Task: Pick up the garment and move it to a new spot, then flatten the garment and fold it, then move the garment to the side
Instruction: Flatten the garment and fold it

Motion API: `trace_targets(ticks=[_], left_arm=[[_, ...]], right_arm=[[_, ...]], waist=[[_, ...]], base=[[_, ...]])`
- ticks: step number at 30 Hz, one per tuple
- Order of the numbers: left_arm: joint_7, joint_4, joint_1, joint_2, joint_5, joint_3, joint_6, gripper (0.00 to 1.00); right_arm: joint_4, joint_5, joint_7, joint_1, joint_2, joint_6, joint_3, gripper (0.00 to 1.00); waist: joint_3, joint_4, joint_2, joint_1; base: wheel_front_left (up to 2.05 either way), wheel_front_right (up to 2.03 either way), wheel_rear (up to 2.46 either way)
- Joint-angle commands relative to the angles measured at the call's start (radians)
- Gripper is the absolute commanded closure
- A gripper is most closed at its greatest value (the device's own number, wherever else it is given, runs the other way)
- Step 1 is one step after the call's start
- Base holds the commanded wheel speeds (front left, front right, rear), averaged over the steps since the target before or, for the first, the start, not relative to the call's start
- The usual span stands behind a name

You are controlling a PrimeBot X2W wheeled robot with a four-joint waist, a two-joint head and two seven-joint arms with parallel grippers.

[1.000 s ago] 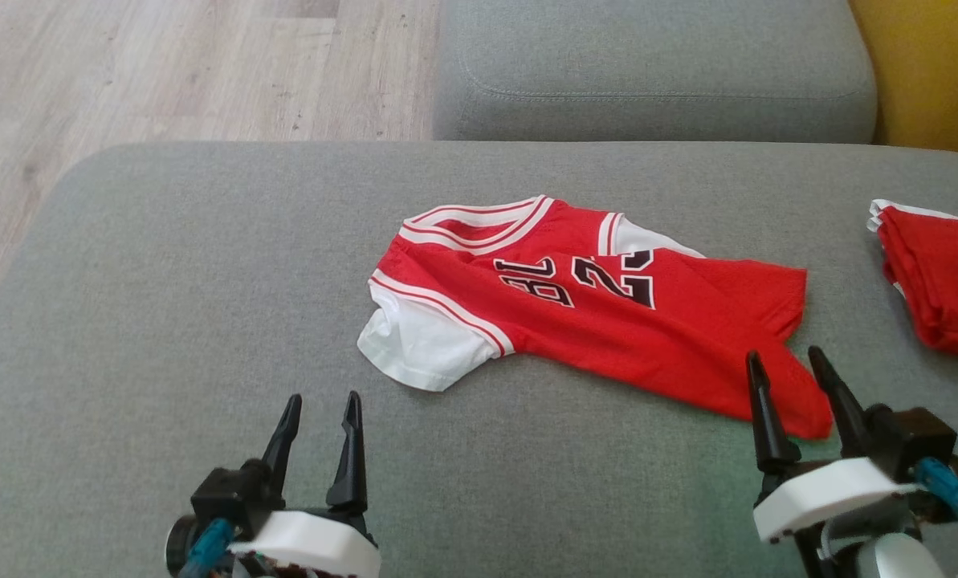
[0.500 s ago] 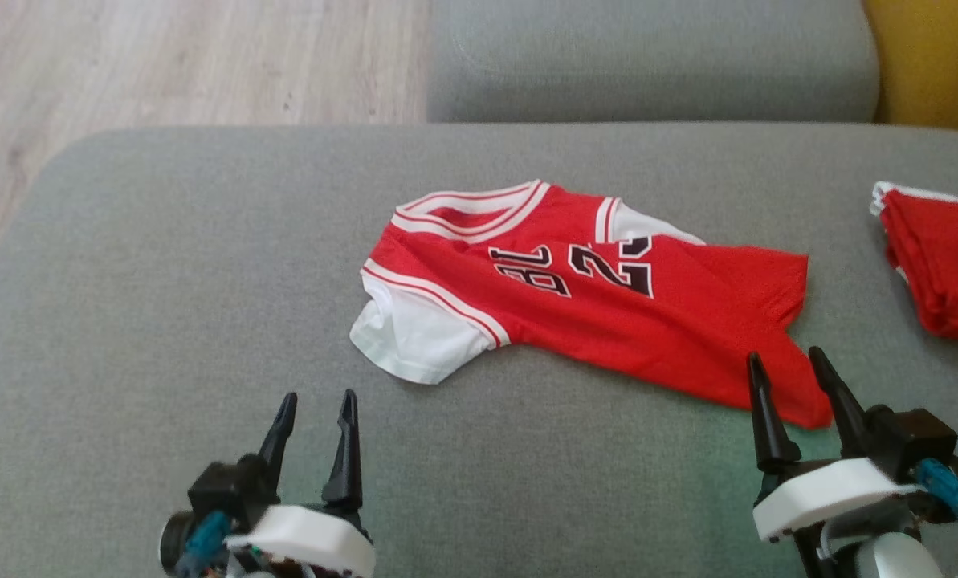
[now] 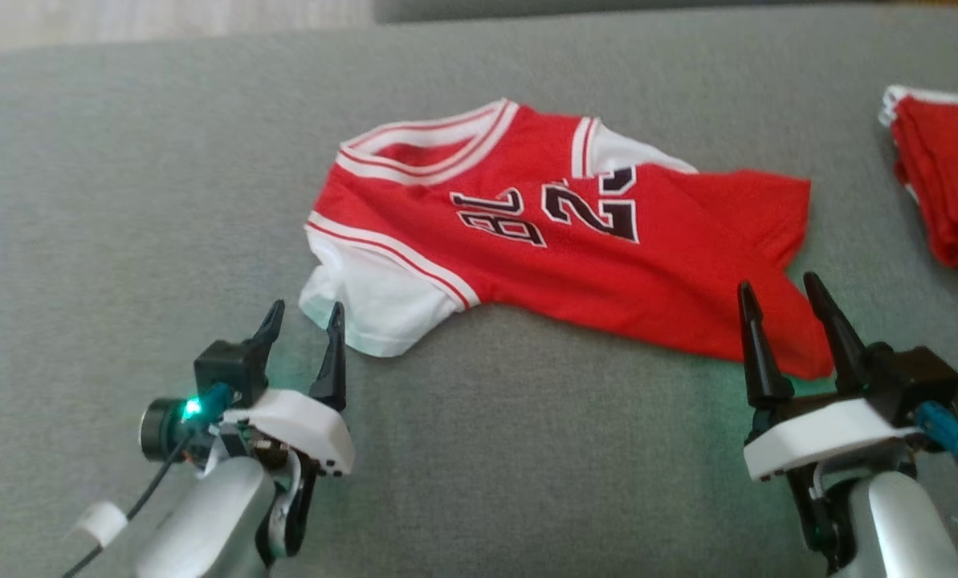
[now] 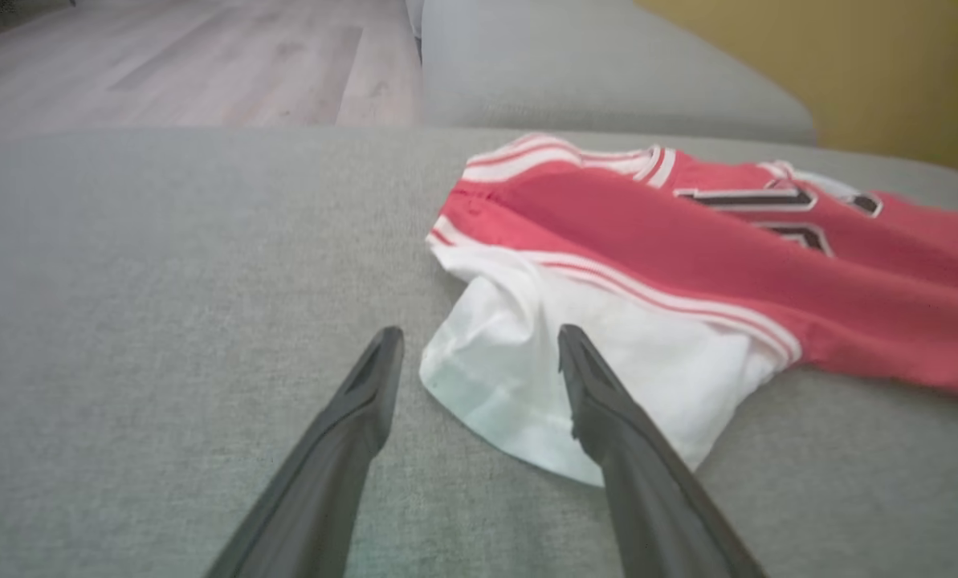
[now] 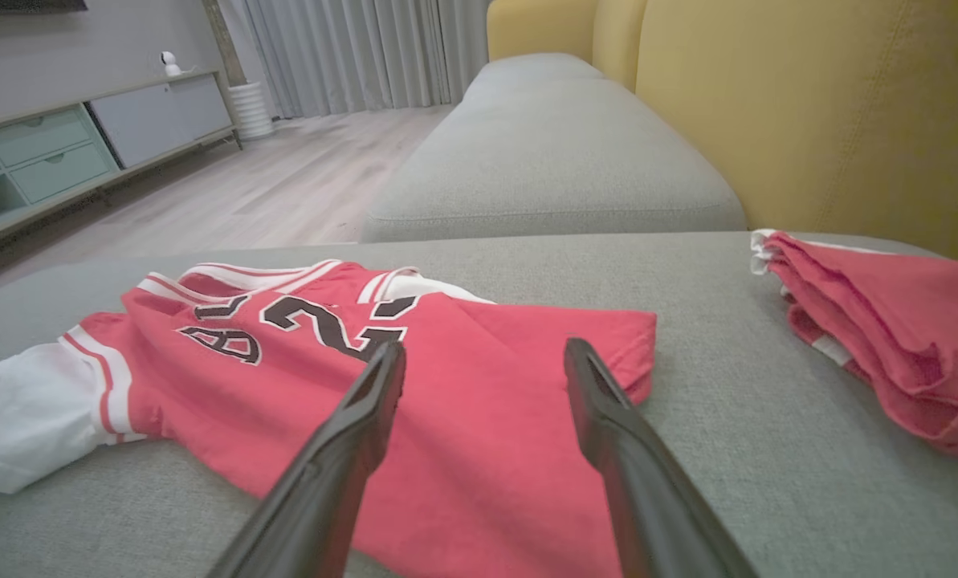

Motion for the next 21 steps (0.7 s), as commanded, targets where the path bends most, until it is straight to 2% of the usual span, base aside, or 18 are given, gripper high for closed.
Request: trace_targets(ticks=[1, 9, 11, 12, 13, 17, 21], left_arm=[[-0.002, -0.006, -0.053, 0.022, 0.015, 0.029, -0.006, 0.0], [-0.019, 0.093, -0.125, 0.025, 0.023, 0.027, -0.039, 0.0], [-0.023, 0.105, -0.132, 0.025, 0.023, 0.023, -0.049, 0.62], [-0.025, 0.108, -0.133, 0.024, 0.023, 0.02, -0.053, 0.74], [-0.029, 0.109, -0.132, 0.024, 0.022, 0.019, -0.057, 1.0], [-0.058, 0.092, -0.114, 0.025, 0.011, 0.024, -0.066, 1.0], [-0.083, 0.057, -0.086, 0.028, 0.003, 0.034, -0.058, 1.0]], right_arm=[[-0.035, -0.004, -0.006, -0.037, -0.006, -0.001, 0.024, 0.0], [-0.022, -0.01, -0.013, -0.054, -0.006, -0.001, -0.01, 0.0], [-0.013, -0.013, -0.012, -0.046, -0.006, -0.001, -0.024, 0.0], [-0.007, -0.015, -0.01, -0.041, -0.006, -0.001, -0.033, 0.0], [-0.001, -0.016, -0.008, -0.036, -0.006, -0.001, -0.043, 0.0], [0.043, -0.028, 0.003, -0.021, -0.006, -0.001, -0.088, 0.0], [0.084, -0.029, 0.01, -0.023, -0.006, -0.001, -0.113, 0.0]], waist=[[0.044, -0.031, 0.0, -0.0003], [0.095, -0.053, 0.0, -0.0003], [0.099, -0.054, 0.0, -0.0003], [0.1, -0.053, 0.0, -0.0003], [0.101, -0.053, 0.0, -0.0003], [0.1, -0.048, 0.0, -0.0003], [0.096, -0.04, 0.0, -0.0003]], base=[[0.0, 0.0, 0.0], [0.0, 0.0, 0.0], [0.0, 0.0, 0.0], [0.0, 0.0, 0.0], [0.0, 0.0, 0.0], [0.0, 0.0, 0.0], [0.0, 0.0, 0.0]])
